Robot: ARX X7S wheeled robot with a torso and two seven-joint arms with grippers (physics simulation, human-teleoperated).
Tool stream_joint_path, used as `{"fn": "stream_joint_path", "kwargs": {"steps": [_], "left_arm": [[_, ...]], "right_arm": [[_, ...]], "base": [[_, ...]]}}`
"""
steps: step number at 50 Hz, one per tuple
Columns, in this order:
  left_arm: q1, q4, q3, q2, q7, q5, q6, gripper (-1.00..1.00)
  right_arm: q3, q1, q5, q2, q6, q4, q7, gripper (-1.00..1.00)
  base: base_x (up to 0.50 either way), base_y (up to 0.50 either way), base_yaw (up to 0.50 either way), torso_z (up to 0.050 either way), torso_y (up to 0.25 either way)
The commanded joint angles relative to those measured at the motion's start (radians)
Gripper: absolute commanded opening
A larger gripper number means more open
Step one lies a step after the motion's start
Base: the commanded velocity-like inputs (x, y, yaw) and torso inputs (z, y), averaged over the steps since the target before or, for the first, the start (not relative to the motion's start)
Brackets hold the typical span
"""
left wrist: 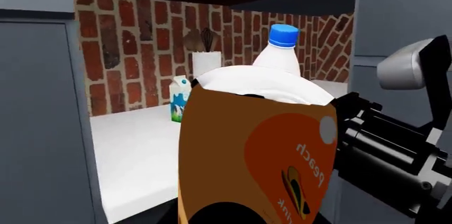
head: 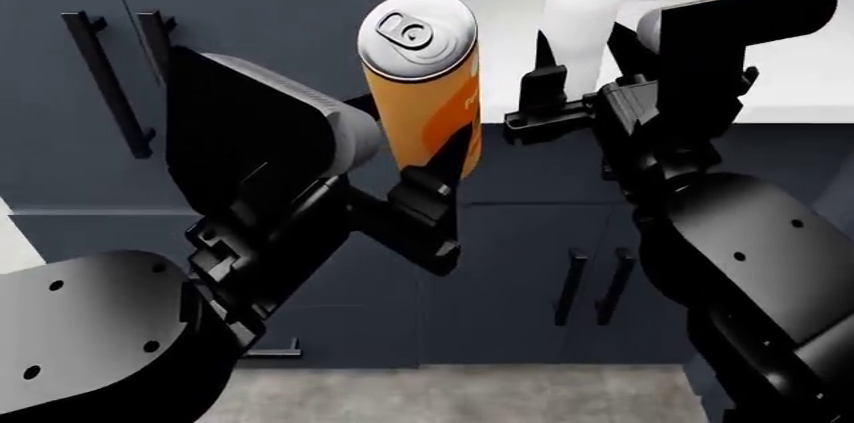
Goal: Move the drinks to the dining counter.
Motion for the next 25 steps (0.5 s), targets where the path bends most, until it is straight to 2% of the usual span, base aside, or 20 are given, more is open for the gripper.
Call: {"fn": "stream_joint_path", "kwargs": {"steps": [1, 25], "left_arm": [[-0.005, 0.000, -0.004, -0.007, -0.017, -0.010, 0.011, -1.00], [-0.021, -0.008, 0.012, -0.011, -0.021, -0.014, 0.021, -1.00]], "right_arm": [[-0.028, 0.010, -0.044, 0.013, 0.003, -0.013, 0.013, -1.00], [-0.071, 0.028, -0.060, 0.027, 0.013, -0.003, 0.017, -1.00]], "base": [[0.00, 0.50, 0.00, 0.000, 0.000], [0.00, 0.50, 0.00, 0.000, 0.000]]}}
